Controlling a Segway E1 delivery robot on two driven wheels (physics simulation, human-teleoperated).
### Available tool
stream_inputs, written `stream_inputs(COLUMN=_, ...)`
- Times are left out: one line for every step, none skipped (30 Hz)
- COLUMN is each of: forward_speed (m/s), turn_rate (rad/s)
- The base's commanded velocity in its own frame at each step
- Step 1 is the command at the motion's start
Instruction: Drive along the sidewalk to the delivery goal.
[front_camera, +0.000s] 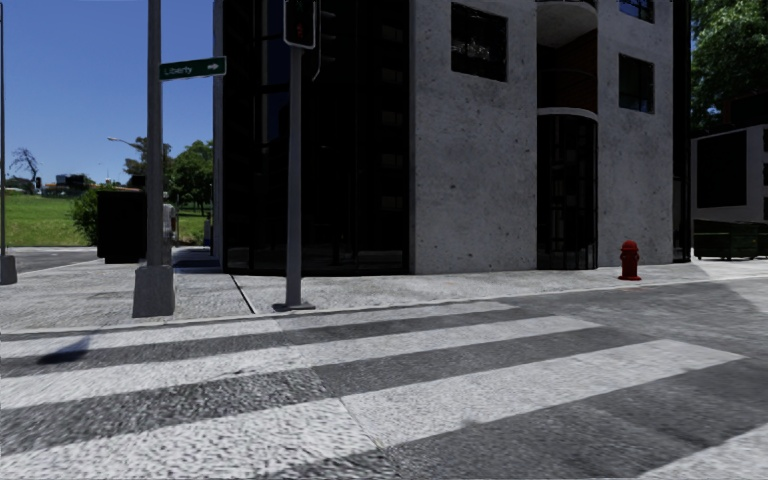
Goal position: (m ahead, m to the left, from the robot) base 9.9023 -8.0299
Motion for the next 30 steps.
stream_inputs(forward_speed=2.0, turn_rate=0.0)
stream_inputs(forward_speed=2.0, turn_rate=0.0)
stream_inputs(forward_speed=2.0, turn_rate=0.0)
stream_inputs(forward_speed=2.0, turn_rate=0.0)
stream_inputs(forward_speed=2.0, turn_rate=0.0)
stream_inputs(forward_speed=2.0, turn_rate=0.0)
stream_inputs(forward_speed=2.0, turn_rate=0.0)
stream_inputs(forward_speed=2.0, turn_rate=0.0)
stream_inputs(forward_speed=2.0, turn_rate=0.0)
stream_inputs(forward_speed=2.0, turn_rate=0.0)
stream_inputs(forward_speed=2.0, turn_rate=0.0)
stream_inputs(forward_speed=2.0, turn_rate=0.0)
stream_inputs(forward_speed=2.0, turn_rate=0.0)
stream_inputs(forward_speed=2.0, turn_rate=0.0)
stream_inputs(forward_speed=2.0, turn_rate=0.0)
stream_inputs(forward_speed=2.0, turn_rate=0.0)
stream_inputs(forward_speed=2.0, turn_rate=0.0)
stream_inputs(forward_speed=2.0, turn_rate=0.0)
stream_inputs(forward_speed=2.0, turn_rate=0.0)
stream_inputs(forward_speed=2.0, turn_rate=0.0)
stream_inputs(forward_speed=2.0, turn_rate=0.0)
stream_inputs(forward_speed=2.0, turn_rate=0.0)
stream_inputs(forward_speed=2.0, turn_rate=0.0)
stream_inputs(forward_speed=2.0, turn_rate=0.0)
stream_inputs(forward_speed=2.0, turn_rate=0.0)
stream_inputs(forward_speed=2.0, turn_rate=0.0)
stream_inputs(forward_speed=2.0, turn_rate=0.0)
stream_inputs(forward_speed=2.0, turn_rate=0.0)
stream_inputs(forward_speed=2.0, turn_rate=0.0)
stream_inputs(forward_speed=2.0, turn_rate=0.0)
